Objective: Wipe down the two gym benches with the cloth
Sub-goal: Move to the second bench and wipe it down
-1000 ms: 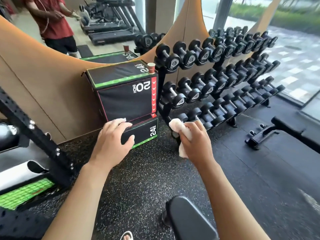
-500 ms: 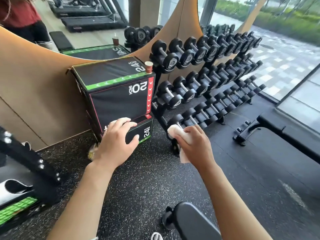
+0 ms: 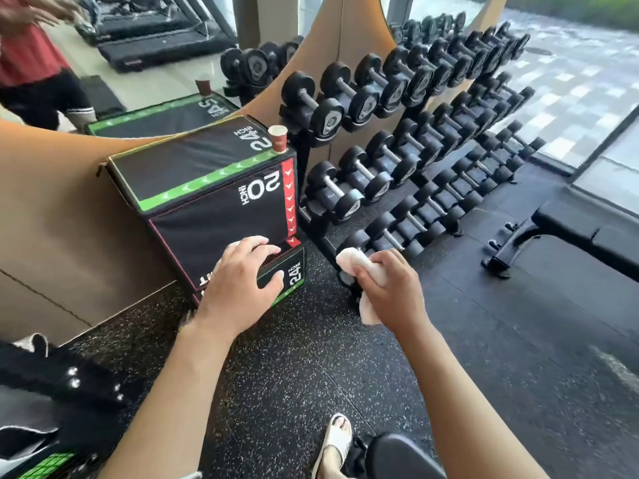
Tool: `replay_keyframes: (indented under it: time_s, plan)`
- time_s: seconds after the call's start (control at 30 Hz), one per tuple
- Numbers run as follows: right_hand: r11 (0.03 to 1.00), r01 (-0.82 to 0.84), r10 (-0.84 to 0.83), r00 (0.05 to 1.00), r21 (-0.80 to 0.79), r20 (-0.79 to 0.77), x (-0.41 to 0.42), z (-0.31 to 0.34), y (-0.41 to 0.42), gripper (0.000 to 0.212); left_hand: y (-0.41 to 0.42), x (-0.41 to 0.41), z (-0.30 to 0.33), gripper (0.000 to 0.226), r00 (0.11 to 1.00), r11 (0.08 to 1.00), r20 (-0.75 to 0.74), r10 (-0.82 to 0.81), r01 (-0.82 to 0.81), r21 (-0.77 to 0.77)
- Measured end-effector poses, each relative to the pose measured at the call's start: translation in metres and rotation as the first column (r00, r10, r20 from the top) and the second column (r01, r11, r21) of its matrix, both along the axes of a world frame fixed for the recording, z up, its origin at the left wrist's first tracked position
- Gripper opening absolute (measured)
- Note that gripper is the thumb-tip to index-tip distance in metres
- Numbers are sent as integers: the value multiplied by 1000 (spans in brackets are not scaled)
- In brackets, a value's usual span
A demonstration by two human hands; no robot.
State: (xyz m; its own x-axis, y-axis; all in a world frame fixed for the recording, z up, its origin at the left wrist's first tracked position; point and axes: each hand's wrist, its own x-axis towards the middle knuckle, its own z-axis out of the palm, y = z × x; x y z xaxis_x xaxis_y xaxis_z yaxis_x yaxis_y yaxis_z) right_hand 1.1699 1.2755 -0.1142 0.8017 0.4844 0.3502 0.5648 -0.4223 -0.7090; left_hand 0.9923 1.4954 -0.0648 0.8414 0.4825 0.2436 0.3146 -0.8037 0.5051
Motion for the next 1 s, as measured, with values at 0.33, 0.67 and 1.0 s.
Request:
replay_keyframes:
  time_s: [0.33,0.67,1.0]
  plan:
    - [997,77,-75,996,20,-57,143,-5,9,20,16,171,8,41,987,988,-67,-144,147,39]
    - [968,249,-246,964,22,-103,230,-19,-3,19,28,299,-9,41,944,947,-81,-321,321,-9]
    - [871,489,-490,871,-55,-26,299,11,-7,24,50,460,-7,47,794,794,-24,-607,606,-44]
